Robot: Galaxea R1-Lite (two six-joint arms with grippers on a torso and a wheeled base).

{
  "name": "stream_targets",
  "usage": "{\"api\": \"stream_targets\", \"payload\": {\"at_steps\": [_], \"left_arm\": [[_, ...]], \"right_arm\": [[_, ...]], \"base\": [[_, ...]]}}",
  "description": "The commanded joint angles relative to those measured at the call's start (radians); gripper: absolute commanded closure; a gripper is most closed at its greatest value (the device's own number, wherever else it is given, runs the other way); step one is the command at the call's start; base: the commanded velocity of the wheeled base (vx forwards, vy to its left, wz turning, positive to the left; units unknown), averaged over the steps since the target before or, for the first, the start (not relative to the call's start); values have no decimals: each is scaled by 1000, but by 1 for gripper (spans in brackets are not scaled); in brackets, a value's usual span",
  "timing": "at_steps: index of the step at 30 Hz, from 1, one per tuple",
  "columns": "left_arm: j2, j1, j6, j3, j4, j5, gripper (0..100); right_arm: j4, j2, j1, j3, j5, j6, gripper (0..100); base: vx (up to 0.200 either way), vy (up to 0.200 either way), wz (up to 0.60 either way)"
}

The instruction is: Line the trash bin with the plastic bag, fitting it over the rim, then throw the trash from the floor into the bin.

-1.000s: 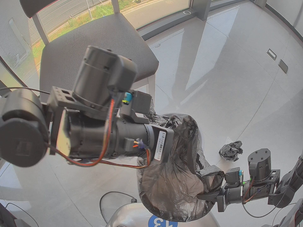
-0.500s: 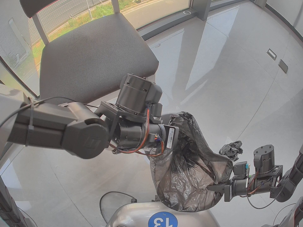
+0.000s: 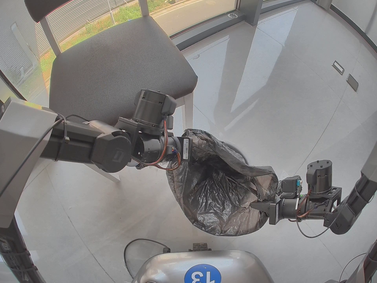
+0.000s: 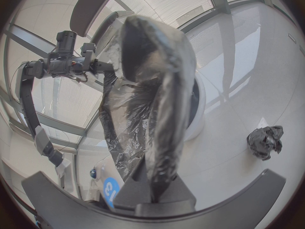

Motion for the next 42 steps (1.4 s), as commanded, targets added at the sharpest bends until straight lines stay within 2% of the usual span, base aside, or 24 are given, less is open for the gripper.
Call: {"api": "stream_targets", "payload": {"at_steps": [1, 6, 11, 19, 27, 28, 32, 42], "left_arm": [[26, 10, -6, -22, -8, 20, 100], [49, 13, -8, -33, -12, 43, 100], [84, 33, -9, -51, -72, 87, 100], [84, 51, -17, -53, -78, 90, 100], [79, 54, -39, -61, -80, 129, 100], [82, 53, -51, -68, -80, 133, 100], [93, 45, -77, -104, -78, 155, 100], [110, 50, -75, -137, -80, 178, 100]], "right_arm": [[0, 103, -50, -86, 0, -30, 100], [0, 136, -85, -127, 0, -29, 100], [-3, 142, -131, -163, 0, -26, 100], [-26, 139, -139, -174, 0, -26, 100], [-34, 139, -127, -207, 0, -29, 100], [-36, 140, -127, -207, -3, -30, 0], [-69, 137, -127, -207, -1, -29, 0], [-83, 128, -112, -197, 0, -32, 0]], "base": [[0, 0, 0], [0, 0, 0], [0, 0, 0], [0, 0, 0], [0, 0, 0], [0, 0, 0], [0, 0, 0], [0, 0, 0]]}}
